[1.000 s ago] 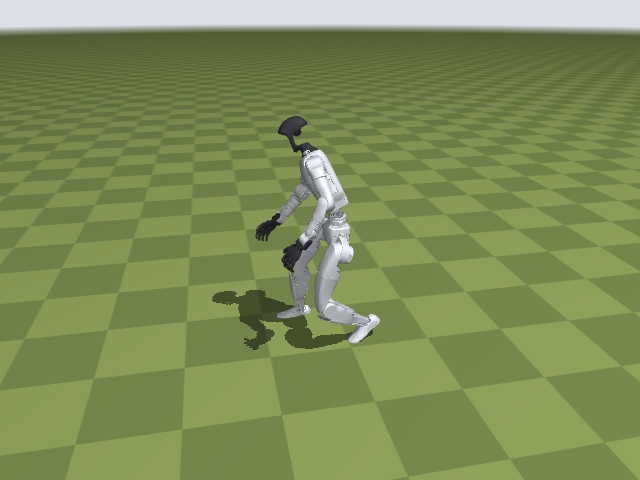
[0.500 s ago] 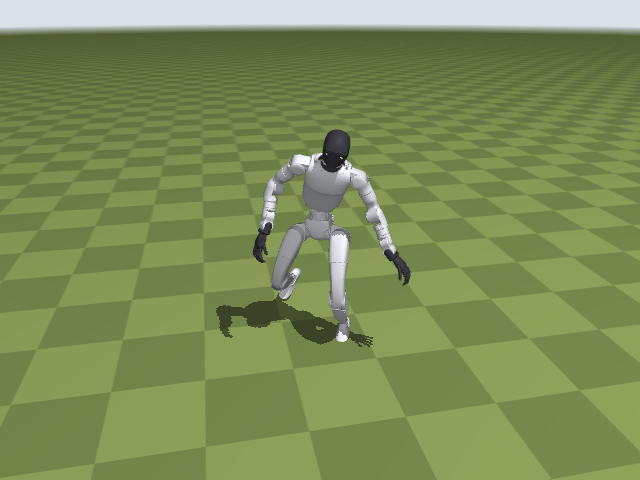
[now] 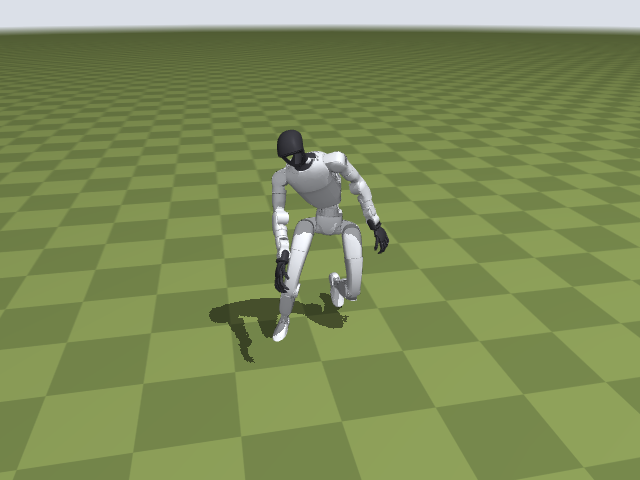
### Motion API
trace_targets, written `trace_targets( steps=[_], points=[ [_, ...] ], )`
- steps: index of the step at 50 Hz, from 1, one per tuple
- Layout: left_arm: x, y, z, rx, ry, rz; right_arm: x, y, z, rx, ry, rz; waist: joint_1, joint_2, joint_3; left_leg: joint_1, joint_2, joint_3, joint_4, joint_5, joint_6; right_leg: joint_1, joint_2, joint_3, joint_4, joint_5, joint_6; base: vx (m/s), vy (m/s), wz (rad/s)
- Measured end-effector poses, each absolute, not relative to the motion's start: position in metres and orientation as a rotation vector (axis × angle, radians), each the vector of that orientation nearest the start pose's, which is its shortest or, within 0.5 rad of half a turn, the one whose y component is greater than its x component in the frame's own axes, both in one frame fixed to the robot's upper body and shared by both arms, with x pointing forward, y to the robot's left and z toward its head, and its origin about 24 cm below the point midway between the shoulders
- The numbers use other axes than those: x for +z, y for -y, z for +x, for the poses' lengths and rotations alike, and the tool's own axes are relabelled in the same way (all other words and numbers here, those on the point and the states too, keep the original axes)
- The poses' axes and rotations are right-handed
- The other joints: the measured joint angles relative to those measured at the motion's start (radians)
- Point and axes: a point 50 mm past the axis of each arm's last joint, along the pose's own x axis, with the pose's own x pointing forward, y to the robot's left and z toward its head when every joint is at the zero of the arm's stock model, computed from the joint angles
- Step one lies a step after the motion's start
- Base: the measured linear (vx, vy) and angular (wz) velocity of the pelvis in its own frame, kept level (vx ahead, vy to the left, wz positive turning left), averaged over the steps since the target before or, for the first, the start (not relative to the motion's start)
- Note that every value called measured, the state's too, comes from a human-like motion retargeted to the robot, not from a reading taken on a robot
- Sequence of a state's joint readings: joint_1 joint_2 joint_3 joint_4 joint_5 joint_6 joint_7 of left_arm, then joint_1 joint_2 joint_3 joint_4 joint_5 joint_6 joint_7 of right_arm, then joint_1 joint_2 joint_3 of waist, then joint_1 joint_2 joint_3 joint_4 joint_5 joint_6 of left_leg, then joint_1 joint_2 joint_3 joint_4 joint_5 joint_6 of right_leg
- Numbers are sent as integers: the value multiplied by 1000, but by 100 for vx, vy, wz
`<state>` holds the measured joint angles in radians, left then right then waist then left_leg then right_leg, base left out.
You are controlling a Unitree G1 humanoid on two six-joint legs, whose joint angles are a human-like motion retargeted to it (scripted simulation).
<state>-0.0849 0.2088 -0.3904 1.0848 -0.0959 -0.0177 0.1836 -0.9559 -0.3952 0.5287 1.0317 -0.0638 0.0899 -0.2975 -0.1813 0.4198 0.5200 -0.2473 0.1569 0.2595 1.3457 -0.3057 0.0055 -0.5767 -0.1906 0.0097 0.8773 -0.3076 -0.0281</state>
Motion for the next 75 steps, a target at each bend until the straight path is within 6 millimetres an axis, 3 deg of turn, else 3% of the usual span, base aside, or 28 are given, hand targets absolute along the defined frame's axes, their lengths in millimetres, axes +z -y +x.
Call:
trace_targets(
  steps=[5, 7, 10, 13, 15, 17, 20, 22, 25, 27, 29, 33, 35, 38, 40, 43, 45, 48, 50, 53, 57, 60, 62, 63, 67, 70, 72, 75],
  points=[
    [-126, -186, 181, -88, -819, 394, 82, 268, 374, -667, -442, -502, 81, -21, 0, -155, -14, 102, -58, -74, 1, 154, -52, 54, -152, 40, 4, 72, 30, -57],
    [-117, -192, 195, -47, -779, 318, 60, 293, 354, -734, -535, -399, 90, -50, 0, -196, -27, 57, -158, -85, 8, 263, -94, 36, -255, 105, -3, 74, 35, 41],
    [-93, -208, 223, -26, -669, 365, 23, 320, 319, -629, -587, -397, 140, -152, 0, -227, -37, 17, -348, -71, 19, 380, -191, 23, -320, 178, 39, 79, 32, 48],
    [-62, -232, 250, -41, -541, 544, -23, 336, 265, -423, -677, -651, 227, -260, -9, -192, -6, -10, -643, -16, 7, 477, -266, -7, -320, 216, 68, 90, 31, 30],
    [-40, -251, 265, -49, -485, 654, -57, 336, 220, -248, -805, -817, 287, -326, -9, -117, 1, -76, -882, 136, -33, 542, -289, -27, -279, 222, 42, 97, 32, 23],
    [-18, -271, 278, -46, -453, 742, -90, 327, 174, -27, -992, -847, 329, -405, -7, -76, -28, -163, -875, 176, -63, 575, -316, -45, -157, 201, -31, 101, 29, 51],
    [18, -301, 300, 27, -421, 864, -131, 297, 108, 295, -1279, -715, 356, -574, 0, -52, -107, -190, -716, 11, -66, 541, -322, 18, 124, 163, -109, 95, 15, 117],
    [40, -324, 312, 172, -420, 937, -150, 269, 76, 441, -1406, -649, 356, -681, 0, -45, -148, -233, -679, -39, -62, 491, -201, 100, 288, 109, -86, 85, -6, 162],
    [71, -356, 324, 513, -458, 955, -167, 232, 55, 529, -1467, -652, 349, -759, 0, -14, -144, -316, -699, -68, -51, 410, -104, -32, 395, 15, -147, 76, -18, 143],
    [84, -364, 327, 711, -502, 839, -169, 219, 61, 519, -1424, -652, 344, -750, 0, -5, -101, -361, -695, -88, -52, 351, -72, -182, 387, -29, -169, 71, -22, 100],
    [85, -363, 328, 826, -531, 616, -165, 216, 86, 494, -1359, -639, 347, -724, 0, 53, -50, -369, -780, -64, -42, 274, -17, -245, 321, -34, -155, 69, -25, 20],
    [52, -351, 319, 765, -506, 238, -131, 227, 180, 369, -1085, -729, 317, -613, 0, 179, 65, -314, -879, -17, -45, 116, 33, -256, 137, -52, -120, 73, -19, -54],
    [23, -342, 305, 659, -502, 254, -99, 230, 232, 270, -884, -827, 272, -539, -1, 224, 113, -286, -859, -16, -56, 66, 33, -243, -6, -36, -89, 82, -14, -56],
    [-24, -320, 272, 448, -575, 491, -47, 221, 295, 115, -587, -919, 177, -445, 0, 261, 136, -259, -738, -25, -32, 71, 0, -210, -326, 197, -39, 92, -12, -24],
    [-52, -303, 249, 303, -647, 615, -11, 206, 327, 33, -411, -896, 117, -381, 0, 251, 152, -252, -594, -17, 12, 81, 1, -176, -356, 294, -37, 100, -11, -20],
    [-86, -272, 220, 117, -754, 624, 39, 180, 364, 6, -231, -810, 66, -261, 0, 163, 186, -255, -310, 54, 57, 68, 33, -175, -145, 119, -39, 96, -7, -55],
    [-103, -242, 209, 10, -798, 562, 66, 170, 383, 13, -186, -804, 51, -189, 0, 80, 116, -292, -151, 75, 38, 58, 43, -160, -72, 55, -33, 85, 7, -85],
    [-117, -202, 204, -83, -822, 467, 85, 171, 397, -55, -232, -818, 64, -127, 0, -20, 10, -219, -62, 9, 28, 95, 35, -104, -84, 11, -60, 76, 18, -80],
    [-119, -192, 204, -105, -825, 409, 88, 175, 400, -117, -278, -782, 73, -113, 0, -69, 31, -79, -76, -38, 73, 152, 13, -84, -138, 6, -78, 73, 20, -35],
    [-113, -207, 210, -86, -819, 360, 83, 183, 397, -94, -316, -723, 104, -132, 0, -126, 8, 14, -199, -42, 44, 273, -36, -92, -255, 40, -62, 74, 19, -3],
    [-89, -258, 227, -10, -779, 515, 65, 216, 380, 53, -346, -808, 175, -216, -12, -167, -37, 0, -490, -7, -8, 443, -121, -138, -374, 104, 31, 80, 15, 35],
    [-52, -307, 248, 92, -713, 740, 37, 252, 352, 57, -437, -874, 274, -305, -39, -137, -33, -25, -844, 58, -8, 522, -162, -156, -396, 134, 86, 86, 12, 17],
    [-19, -338, 261, 181, -658, 862, 6, 273, 324, 40, -557, -880, 346, -358, -42, -92, -35, -116, -986, 188, -35, 563, -160, -154, -348, 133, 59, 92, 12, -5],
    [-1, -352, 268, 234, -621, 900, -8, 281, 310, 42, -627, -880, 373, -389, -35, -73, -43, -149, -973, 199, -42, 576, -165, -152, -299, 131, 30, 94, 12, 5],
    [74, -399, 285, 503, -478, 910, -55, 300, 255, 74, -867, -864, 435, -528, 0, -5, -62, -154, -785, 2, -39, 506, -206, -116, 75, 151, -119, 92, 12, 29],
    [117, -422, 291, 774, -402, 818, -76, 309, 222, 8, -961, -825, 410, -604, 0, -9, -78, -205, -688, -85, -4, 390, -124, -55, 328, 127, -127, 83, 3, 107],
    [128, -423, 294, 944, -386, 693, -85, 317, 203, -69, -1007, -813, 388, -602, 0, 7, -61, -248, -664, -118, 7, 327, -94, -115, 405, 76, -145, 81, -3, 101],
    [110, -409, 300, 1049, -435, 436, -90, 326, 190, -90, -1085, -831, 368, -567, 0, 75, -18, -267, -701, -123, -1, 219, -84, -208, 407, 26, -172, 81, -5, 32]
  ],
)
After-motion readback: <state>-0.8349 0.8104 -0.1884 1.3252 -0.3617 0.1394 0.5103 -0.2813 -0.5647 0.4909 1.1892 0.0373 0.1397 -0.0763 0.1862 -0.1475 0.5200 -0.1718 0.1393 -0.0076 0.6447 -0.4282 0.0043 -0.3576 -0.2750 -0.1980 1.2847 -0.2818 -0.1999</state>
